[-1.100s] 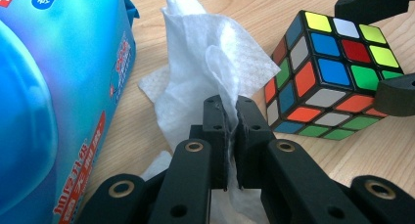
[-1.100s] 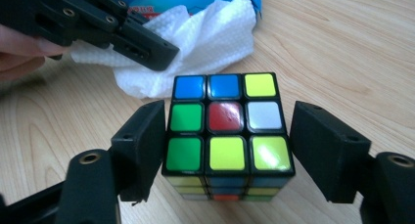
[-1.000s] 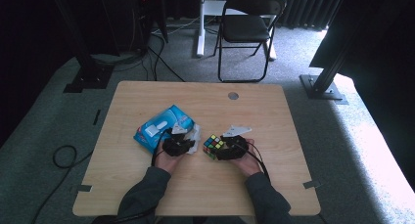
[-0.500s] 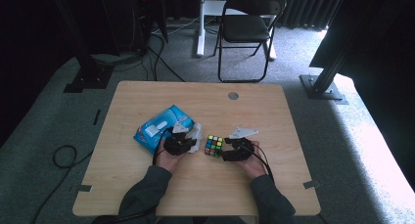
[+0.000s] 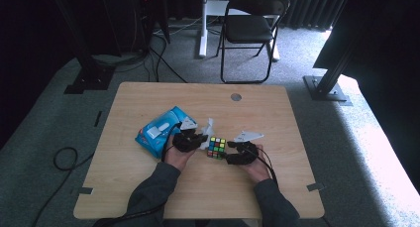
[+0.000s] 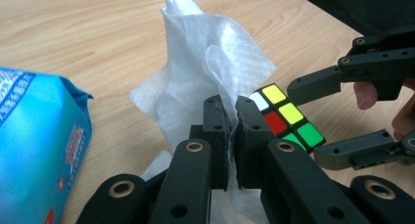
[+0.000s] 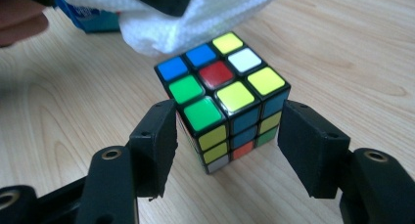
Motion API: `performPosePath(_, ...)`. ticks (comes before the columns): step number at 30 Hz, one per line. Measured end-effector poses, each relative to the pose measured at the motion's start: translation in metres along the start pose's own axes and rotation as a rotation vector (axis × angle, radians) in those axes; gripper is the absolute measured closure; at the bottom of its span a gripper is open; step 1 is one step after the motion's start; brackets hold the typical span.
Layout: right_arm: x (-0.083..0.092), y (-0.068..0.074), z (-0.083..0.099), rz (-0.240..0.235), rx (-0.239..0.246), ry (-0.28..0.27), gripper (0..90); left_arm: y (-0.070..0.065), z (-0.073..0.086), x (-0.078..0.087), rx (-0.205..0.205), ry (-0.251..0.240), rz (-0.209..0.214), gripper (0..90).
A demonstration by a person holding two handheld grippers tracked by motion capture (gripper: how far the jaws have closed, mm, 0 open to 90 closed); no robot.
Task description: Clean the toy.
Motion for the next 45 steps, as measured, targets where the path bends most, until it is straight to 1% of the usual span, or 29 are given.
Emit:
performPosePath(6, 0.007, 0.0, -0.008, -0.009, -0.023, -0.044, 42.4, 0.0, -0.003, -0.001, 0.001, -0.005, 0.003, 85.1)
performPosePath(9, 0.008, -0.001, -0.012, 0.001, -0.034, -0.062, 45.3, 0.001, -0.003, -0.004, 0.005, -0.004, 0.001, 85.1)
performPosePath(12, 0.007, -0.003, -0.015, 0.016, -0.056, -0.07, 49.4, 0.001, -0.002, -0.006, 0.007, 0.0, 0.002, 85.1)
performPosePath(16, 0.003, -0.004, -0.018, 0.029, -0.062, -0.066, 51.1, 0.001, -0.003, -0.007, 0.009, -0.001, 0.003, 85.1)
performPosePath(18, 0.002, -0.005, -0.019, 0.036, -0.073, -0.07, 52.0, 0.001, -0.003, -0.007, 0.007, -0.002, 0.003, 85.0)
performPosePath(23, -0.003, -0.007, -0.017, 0.067, -0.077, -0.049, 52.7, 0.003, -0.003, -0.008, 0.016, -0.005, 0.0, 85.0)
performPosePath(25, -0.004, -0.007, -0.017, 0.073, -0.079, -0.049, 53.5, 0.004, -0.003, -0.009, 0.021, -0.006, -0.001, 85.0)
performPosePath(27, -0.005, -0.008, -0.017, 0.081, -0.086, -0.047, 54.4, 0.004, -0.003, -0.009, 0.038, -0.016, 0.016, 85.0)
performPosePath(28, -0.005, -0.008, -0.017, 0.081, -0.087, -0.048, 54.7, 0.004, -0.004, -0.008, 0.04, -0.024, 0.021, 85.0)
performPosePath(33, -0.005, -0.007, -0.017, 0.089, -0.083, -0.048, 55.2, 0.002, -0.006, -0.008, 0.036, -0.031, 0.027, 85.0)
performPosePath(37, -0.005, -0.007, -0.017, 0.093, -0.08, -0.051, 55.5, 0.003, -0.005, -0.011, 0.047, -0.034, 0.033, 85.0)
performPosePath(39, -0.005, -0.007, -0.017, 0.093, -0.081, -0.051, 55.5, 0.003, -0.004, -0.012, 0.047, -0.026, 0.031, 85.0)
performPosePath(40, -0.005, -0.007, -0.017, 0.093, -0.081, -0.052, 55.6, 0.004, 0.0, -0.016, 0.047, -0.006, 0.025, 85.0)
performPosePath(41, -0.005, -0.007, -0.017, 0.092, -0.081, -0.053, 56.2, 0.005, 0.002, -0.018, 0.047, 0.003, 0.023, 85.0)
performPosePath(45, -0.005, -0.007, -0.016, 0.092, -0.082, -0.057, 56.7, 0.007, 0.009, -0.024, 0.062, 0.022, 0.017, 85.0)
Point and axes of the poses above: each handheld gripper's, and its own axes: x roughly backward along the jaws, z roughly out of its underside, y roughly to its left, the point moved 8 cm from there along -x, roughly forward along the jaws, and after that the axes turned 4 degrees about x, right-handed, at the moved point
